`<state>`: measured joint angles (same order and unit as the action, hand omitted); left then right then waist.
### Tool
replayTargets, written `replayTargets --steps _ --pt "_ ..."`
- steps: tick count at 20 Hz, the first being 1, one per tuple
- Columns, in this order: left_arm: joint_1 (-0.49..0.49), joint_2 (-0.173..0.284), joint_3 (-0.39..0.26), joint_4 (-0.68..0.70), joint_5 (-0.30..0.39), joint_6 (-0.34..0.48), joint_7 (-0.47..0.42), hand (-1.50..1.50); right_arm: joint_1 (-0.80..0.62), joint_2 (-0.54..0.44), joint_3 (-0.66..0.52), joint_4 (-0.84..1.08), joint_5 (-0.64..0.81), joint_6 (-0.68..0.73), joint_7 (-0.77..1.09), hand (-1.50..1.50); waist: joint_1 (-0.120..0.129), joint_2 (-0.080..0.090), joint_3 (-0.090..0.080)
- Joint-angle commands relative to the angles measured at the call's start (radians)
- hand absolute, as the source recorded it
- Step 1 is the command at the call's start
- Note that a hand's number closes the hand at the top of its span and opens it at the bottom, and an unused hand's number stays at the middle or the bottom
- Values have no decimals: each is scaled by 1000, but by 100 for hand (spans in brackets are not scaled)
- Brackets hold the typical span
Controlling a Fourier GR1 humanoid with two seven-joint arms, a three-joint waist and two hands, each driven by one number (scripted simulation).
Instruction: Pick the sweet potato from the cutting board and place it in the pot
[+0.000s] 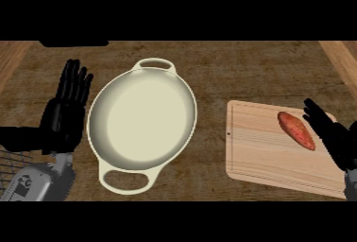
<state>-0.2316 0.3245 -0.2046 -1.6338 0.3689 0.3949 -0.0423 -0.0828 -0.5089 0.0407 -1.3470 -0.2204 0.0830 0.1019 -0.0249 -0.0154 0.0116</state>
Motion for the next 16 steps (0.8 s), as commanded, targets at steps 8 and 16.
replayTargets --steps 8,16 --pt "178 220 -16 146 -138 -42 113 0 -53 -354 -134 110 222 23 -224 -150 44 23 -7" --pt "200 264 55 200 -131 -119 96 0 -40 -277 -201 394 234 86 -776 -150 35 19 -10"
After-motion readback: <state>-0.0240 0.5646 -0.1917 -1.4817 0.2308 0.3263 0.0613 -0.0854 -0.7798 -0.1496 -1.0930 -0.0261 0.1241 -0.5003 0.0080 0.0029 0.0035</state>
